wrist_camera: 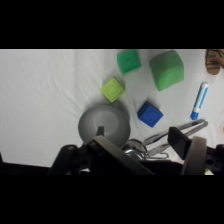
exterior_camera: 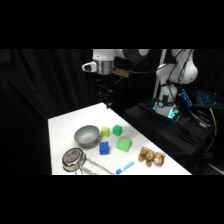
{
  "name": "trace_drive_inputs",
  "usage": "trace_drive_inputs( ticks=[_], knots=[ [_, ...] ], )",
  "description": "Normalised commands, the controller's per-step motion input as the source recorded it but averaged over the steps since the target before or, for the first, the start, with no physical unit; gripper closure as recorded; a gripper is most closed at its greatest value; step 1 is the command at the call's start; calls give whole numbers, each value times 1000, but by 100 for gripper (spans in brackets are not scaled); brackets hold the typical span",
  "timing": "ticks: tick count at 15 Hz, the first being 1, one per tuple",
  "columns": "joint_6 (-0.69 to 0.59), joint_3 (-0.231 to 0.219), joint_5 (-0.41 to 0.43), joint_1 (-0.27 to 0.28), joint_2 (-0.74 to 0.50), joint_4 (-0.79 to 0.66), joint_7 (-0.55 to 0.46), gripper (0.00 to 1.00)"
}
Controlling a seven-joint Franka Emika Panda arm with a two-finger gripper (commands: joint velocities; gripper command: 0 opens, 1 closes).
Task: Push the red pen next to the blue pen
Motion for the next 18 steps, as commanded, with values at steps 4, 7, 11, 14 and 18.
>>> trace_drive_inputs(
  ticks=[4,7,11,14,18],
  knots=[
    [-3,31,19,6,31,39,28,0],
    [25,89,48,76,95,92,92,0],
    [73,125,52,129,177,142,164,0],
    [105,128,25,154,269,232,217,0],
    [90,105,-24,167,326,316,238,0]
  ],
)
